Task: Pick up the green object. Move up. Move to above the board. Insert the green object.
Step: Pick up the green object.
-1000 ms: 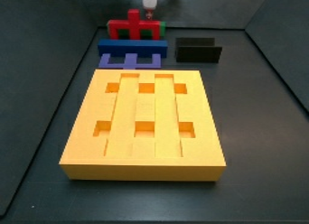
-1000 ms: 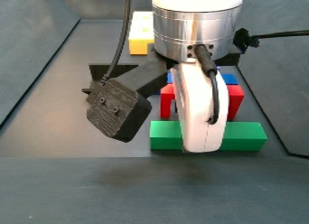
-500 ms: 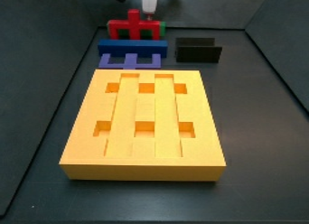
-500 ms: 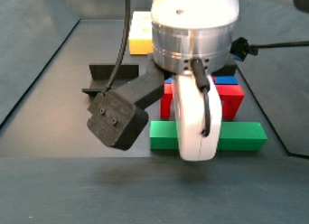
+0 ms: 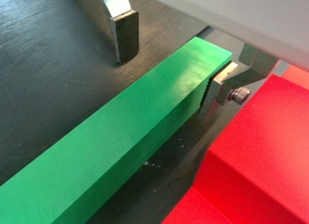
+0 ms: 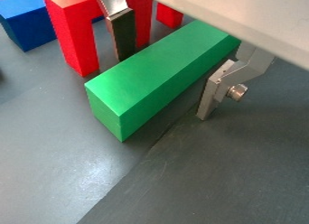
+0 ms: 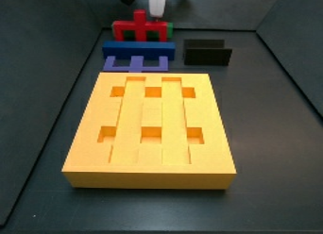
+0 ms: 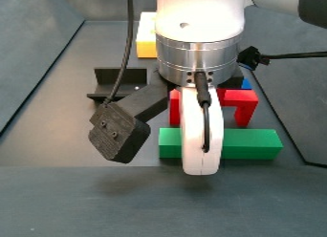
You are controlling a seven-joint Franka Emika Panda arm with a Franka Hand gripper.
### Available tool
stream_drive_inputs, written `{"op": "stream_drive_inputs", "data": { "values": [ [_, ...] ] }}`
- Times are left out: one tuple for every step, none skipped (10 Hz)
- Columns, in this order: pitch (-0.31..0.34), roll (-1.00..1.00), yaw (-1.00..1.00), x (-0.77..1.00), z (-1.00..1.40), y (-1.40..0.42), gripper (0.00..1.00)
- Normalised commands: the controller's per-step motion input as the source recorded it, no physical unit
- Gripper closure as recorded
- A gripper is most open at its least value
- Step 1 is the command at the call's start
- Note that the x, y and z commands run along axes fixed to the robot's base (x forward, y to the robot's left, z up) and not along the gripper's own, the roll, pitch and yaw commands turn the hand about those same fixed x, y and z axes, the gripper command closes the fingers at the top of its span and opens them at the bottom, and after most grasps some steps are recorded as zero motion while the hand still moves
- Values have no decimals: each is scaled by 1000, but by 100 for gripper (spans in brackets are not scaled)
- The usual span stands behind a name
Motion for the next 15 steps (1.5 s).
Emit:
{"op": "stream_drive_inputs", "data": {
  "values": [
    [-26,-47,0,0,-37,0,0],
    [-4,-31,0,0,-17,0,0],
    [-6,0,-63,-134,0,0,0],
    [-37,-3,0,-174,0,0,0],
    [-47,0,0,-180,0,0,0],
    [-37,-6,0,-134,0,0,0],
    [-11,-7,0,0,0,0,0],
    [-10,-13,0,0,0,0,0],
    [-41,-7,0,-6,-46,0,0],
    [-74,0,0,-71,-86,0,0],
    [-94,-16,0,-117,-89,0,0],
    [-81,-3,0,-89,-86,0,0],
    [-71,0,0,-74,-77,0,0],
    [-77,0,0,-146,-54,0,0],
    [-84,-36,0,-143,-23,0,0]
  ]
}}
